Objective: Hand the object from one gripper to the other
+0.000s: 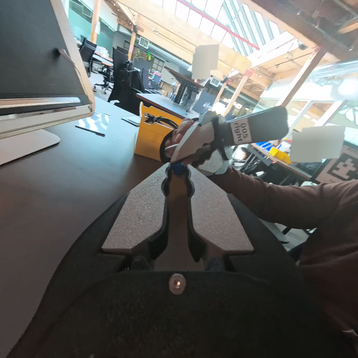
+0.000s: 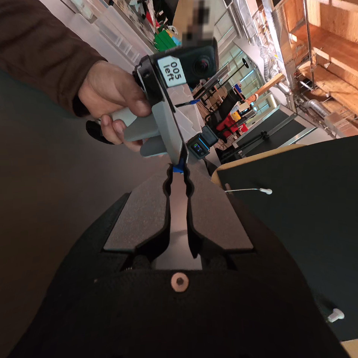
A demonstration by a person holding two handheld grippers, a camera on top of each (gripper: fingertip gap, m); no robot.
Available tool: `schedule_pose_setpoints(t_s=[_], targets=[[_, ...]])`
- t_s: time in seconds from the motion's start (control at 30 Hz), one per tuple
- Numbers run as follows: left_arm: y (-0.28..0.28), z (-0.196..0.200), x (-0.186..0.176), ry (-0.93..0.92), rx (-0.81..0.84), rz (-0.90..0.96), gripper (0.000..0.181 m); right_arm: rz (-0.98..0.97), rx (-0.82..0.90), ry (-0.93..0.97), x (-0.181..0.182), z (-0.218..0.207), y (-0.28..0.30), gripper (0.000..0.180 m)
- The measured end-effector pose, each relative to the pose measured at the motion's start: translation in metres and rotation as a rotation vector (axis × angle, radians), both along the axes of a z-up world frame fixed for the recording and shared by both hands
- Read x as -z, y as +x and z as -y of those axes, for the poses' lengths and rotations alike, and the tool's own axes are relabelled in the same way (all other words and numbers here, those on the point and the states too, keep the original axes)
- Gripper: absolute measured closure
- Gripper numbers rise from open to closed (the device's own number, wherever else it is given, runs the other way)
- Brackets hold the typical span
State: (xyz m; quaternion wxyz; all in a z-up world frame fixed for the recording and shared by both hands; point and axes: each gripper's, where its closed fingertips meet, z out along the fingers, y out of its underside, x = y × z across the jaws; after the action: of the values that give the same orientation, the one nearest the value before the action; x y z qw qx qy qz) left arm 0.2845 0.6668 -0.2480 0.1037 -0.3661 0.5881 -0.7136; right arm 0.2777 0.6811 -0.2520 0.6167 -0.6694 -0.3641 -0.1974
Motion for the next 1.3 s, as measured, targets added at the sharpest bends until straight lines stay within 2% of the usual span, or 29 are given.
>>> schedule_pose_setpoints(t_s=[0.17, 0.3, 0.4, 0.6, 0.77, 0.87, 0.97, 1.07, 1.13, 1.2, 1.3], targets=[[0.007, -0.004, 0.007, 0.187, -0.117, 0.066, 0.173, -0.147, 0.018, -0.075, 0.006, -0.002, 0.006, 0.167], [0.010, -0.006, 0.003, 0.378, -0.228, 0.209, 0.174, -0.444, 0.036, -0.203, 0.010, 0.001, 0.013, 0.162], [0.007, -0.004, -0.007, 0.510, -0.294, 0.367, 0.174, -0.635, 0.043, -0.302, 0.014, 0.003, 0.018, 0.145], [0.003, 0.004, -0.010, 0.746, -0.357, 0.608, 0.173, -0.934, -0.161, -0.398, 0.001, 0.014, 0.004, 0.150], [-0.002, 0.014, -0.010, 0.797, -0.333, 0.714, 0.174, -1.149, -0.327, -0.452, -0.011, 0.019, -0.005, 0.152], [-0.003, 0.016, -0.011, 0.819, -0.332, 0.743, 0.174, -1.192, -0.363, -0.478, -0.010, 0.019, -0.009, 0.168], [-0.002, 0.016, -0.006, 0.866, -0.336, 0.752, 0.174, -1.210, -0.357, -0.490, -0.007, 0.017, -0.009, 0.168], [0.004, 0.011, 0.003, 0.903, -0.362, 0.688, 0.174, -1.172, -0.279, -0.490, 0.001, 0.011, -0.002, 0.168], [0.009, 0.006, 0.010, 0.902, -0.377, 0.621, 0.171, -1.114, -0.194, -0.463, 0.008, 0.007, 0.007, 0.169], [0.013, 0.003, 0.018, 0.873, -0.367, 0.533, 0.161, -1.018, -0.086, -0.409, 0.012, 0.003, 0.019, 0.169], [0.019, -0.005, 0.026, 0.799, -0.369, 0.400, 0.154, -0.765, 0.145, -0.267, 0.013, -0.002, 0.047, 0.170]])
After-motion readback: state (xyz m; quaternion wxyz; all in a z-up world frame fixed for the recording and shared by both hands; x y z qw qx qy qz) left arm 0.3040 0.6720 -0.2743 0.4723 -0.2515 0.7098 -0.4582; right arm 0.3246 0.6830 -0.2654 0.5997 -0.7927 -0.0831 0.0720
